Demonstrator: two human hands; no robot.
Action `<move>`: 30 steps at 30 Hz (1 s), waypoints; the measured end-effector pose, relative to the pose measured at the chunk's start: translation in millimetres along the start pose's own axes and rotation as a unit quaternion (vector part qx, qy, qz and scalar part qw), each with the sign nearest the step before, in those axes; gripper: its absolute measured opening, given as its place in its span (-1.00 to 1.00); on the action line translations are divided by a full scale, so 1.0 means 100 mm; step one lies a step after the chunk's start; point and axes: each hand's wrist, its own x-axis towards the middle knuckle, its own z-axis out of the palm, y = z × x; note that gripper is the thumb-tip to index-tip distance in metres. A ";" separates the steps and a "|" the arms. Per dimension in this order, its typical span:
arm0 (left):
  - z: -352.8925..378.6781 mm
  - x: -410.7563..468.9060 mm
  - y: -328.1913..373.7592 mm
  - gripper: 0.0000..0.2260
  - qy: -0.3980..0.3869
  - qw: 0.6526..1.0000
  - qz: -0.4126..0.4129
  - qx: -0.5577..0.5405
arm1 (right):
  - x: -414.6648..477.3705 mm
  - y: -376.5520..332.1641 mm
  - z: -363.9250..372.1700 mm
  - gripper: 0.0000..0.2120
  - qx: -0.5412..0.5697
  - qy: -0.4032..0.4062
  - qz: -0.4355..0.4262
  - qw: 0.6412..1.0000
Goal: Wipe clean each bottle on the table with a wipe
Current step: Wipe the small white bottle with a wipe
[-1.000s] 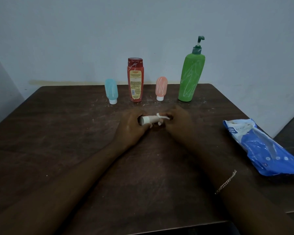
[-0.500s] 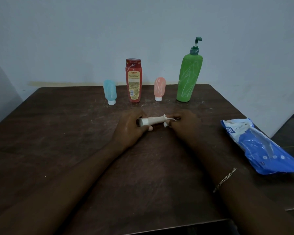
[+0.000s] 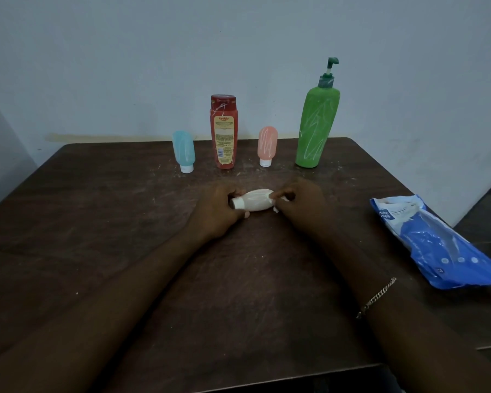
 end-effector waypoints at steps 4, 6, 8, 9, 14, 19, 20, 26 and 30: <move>0.00 0.03 -0.01 -0.58 -0.015 1.000 -0.006 0.012 | 0.01 0.05 0.00 -0.84 -0.001 -0.010 0.004 1.000; -0.02 0.03 -0.01 -0.59 -0.021 1.000 -0.014 0.011 | 0.04 0.05 -0.01 -0.80 0.012 0.020 0.030 0.999; -0.03 0.03 0.00 -0.61 -0.022 1.000 -0.019 0.005 | 0.06 0.01 0.00 -0.77 0.004 0.019 0.023 1.000; -0.03 0.03 0.00 -0.61 -0.021 1.000 -0.019 0.005 | 0.06 -0.01 0.01 -0.77 -0.007 0.003 0.007 1.000; -0.04 0.01 0.03 -0.63 -0.024 0.999 -0.011 0.018 | 0.01 0.01 0.01 -0.84 -0.029 -0.018 -0.021 0.999; 0.00 -0.02 0.05 -0.67 -0.003 1.000 -0.015 0.014 | 0.06 -0.05 0.03 -0.80 -0.033 -0.002 0.001 0.999; 0.01 -0.02 0.05 -0.67 0.003 1.000 -0.015 0.016 | 0.05 -0.07 0.04 -0.80 -0.040 -0.017 -0.010 0.999; 0.02 -0.06 0.05 -0.74 0.019 1.000 -0.007 0.007 | 0.01 0.05 0.01 -0.85 -0.021 0.036 0.021 0.999; 0.03 -0.06 0.05 -0.74 0.018 1.000 -0.001 0.017 | 0.02 -0.11 0.07 -0.80 -0.045 -0.007 -0.009 0.999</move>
